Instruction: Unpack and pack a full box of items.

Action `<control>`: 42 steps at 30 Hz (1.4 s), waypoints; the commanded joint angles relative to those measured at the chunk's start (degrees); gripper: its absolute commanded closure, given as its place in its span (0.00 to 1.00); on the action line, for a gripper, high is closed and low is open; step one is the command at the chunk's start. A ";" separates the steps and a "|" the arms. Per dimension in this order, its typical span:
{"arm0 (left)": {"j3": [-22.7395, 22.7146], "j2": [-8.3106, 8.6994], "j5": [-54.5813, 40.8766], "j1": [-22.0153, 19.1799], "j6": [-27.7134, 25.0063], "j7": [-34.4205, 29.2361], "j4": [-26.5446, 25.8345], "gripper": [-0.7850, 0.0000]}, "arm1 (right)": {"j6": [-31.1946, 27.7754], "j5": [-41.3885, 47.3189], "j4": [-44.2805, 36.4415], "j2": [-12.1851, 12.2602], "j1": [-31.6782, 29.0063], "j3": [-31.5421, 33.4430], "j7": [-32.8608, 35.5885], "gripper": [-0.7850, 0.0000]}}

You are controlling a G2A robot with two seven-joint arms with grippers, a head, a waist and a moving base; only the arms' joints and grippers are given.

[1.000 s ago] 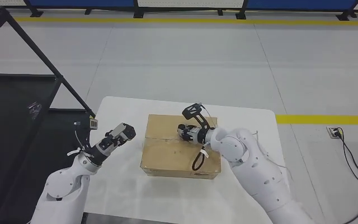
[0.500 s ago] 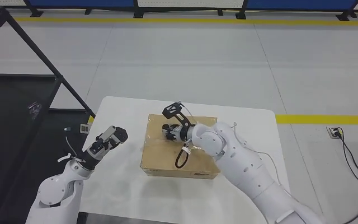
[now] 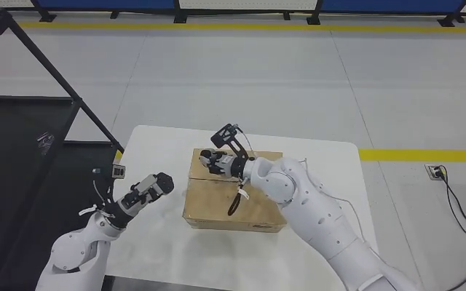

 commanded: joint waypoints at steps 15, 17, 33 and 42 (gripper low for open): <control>10.52 -0.67 4.47 -7.36 3.94 1.92 10.36 0.01 | -1.44 -5.55 -20.91 6.75 -19.45 18.54 0.79 1.00; 11.11 -0.80 4.30 -8.21 3.49 3.26 11.63 0.01 | -1.52 -5.48 -22.39 7.10 -20.61 19.50 1.45 1.00; 13.29 -1.50 4.41 -11.64 2.74 12.50 16.02 0.02 | -2.58 -3.21 -21.20 7.60 -19.76 16.81 10.28 1.00; 13.98 -1.40 5.59 -8.52 1.11 12.56 7.99 0.02 | -0.76 0.29 -14.45 6.72 -14.82 11.86 16.79 1.00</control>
